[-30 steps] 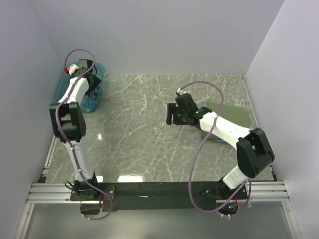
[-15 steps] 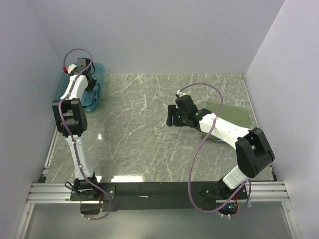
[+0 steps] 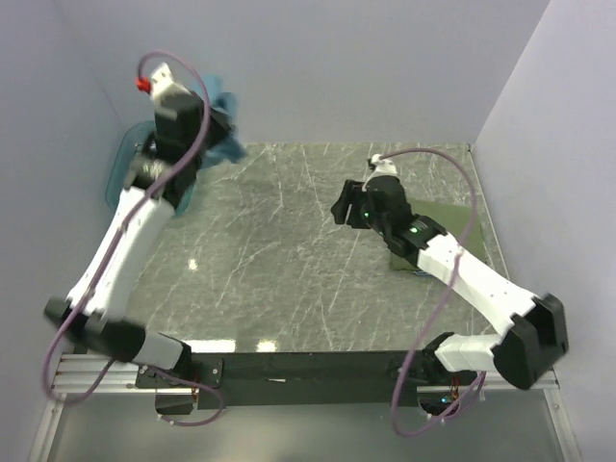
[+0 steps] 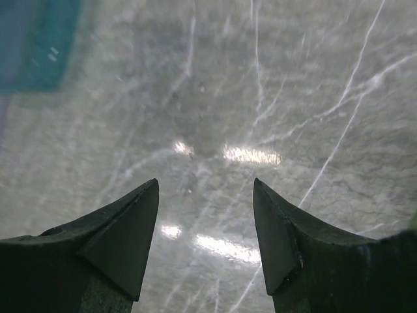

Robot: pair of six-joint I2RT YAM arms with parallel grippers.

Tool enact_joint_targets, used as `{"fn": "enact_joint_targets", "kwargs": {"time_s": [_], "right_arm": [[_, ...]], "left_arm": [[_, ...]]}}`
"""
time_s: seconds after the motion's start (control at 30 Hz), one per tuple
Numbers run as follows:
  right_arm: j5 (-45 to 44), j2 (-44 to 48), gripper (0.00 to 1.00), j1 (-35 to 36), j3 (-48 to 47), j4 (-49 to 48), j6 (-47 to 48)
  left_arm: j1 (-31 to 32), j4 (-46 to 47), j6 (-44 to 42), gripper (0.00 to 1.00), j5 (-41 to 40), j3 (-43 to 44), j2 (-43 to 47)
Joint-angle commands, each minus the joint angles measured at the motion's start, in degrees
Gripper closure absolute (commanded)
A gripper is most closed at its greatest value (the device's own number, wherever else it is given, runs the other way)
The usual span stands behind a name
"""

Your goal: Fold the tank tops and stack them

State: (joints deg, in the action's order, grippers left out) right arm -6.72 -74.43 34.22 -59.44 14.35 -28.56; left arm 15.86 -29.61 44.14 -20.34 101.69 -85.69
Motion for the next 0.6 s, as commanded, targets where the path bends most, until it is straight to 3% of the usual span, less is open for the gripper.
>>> {"fn": "enact_joint_targets", "kwargs": {"time_s": [0.0,0.07,0.13,0.17,0.27,0.33,0.4,0.57], "right_arm": [[-5.05,7.44,0.34,0.15,1.60,-0.64,-1.85],[-5.41,9.21,0.33,0.24,2.31,-0.20,-1.77],[-6.28,9.83,0.33,0.24,2.49,0.50,-1.85],[-6.29,9.75,0.32,0.24,2.66,0.77,-1.77],[-5.06,8.26,0.32,0.24,2.92,1.56,-2.12],[-4.44,7.38,0.31,0.32,4.33,1.30,-2.47],[-4.44,6.67,0.31,0.32,6.26,1.21,-2.91],[-3.65,4.39,0.31,1.11,13.97,-1.24,-3.70]], "left_arm": [[7.59,3.49,1.19,1.00,-0.41,-11.63,8.06],[10.51,6.83,2.87,0.96,1.60,-18.85,12.10],[10.60,8.15,4.80,0.86,4.34,-22.40,12.91],[10.16,8.07,4.81,0.70,4.43,-23.46,12.05],[4.55,7.02,5.95,0.43,9.07,-25.91,8.10],[-1.67,8.15,7.62,0.37,17.47,-27.85,6.16],[-3.55,8.69,8.15,0.35,20.94,-29.88,3.96],[-0.49,11.94,8.86,0.42,23.76,-41.27,7.89]]}}
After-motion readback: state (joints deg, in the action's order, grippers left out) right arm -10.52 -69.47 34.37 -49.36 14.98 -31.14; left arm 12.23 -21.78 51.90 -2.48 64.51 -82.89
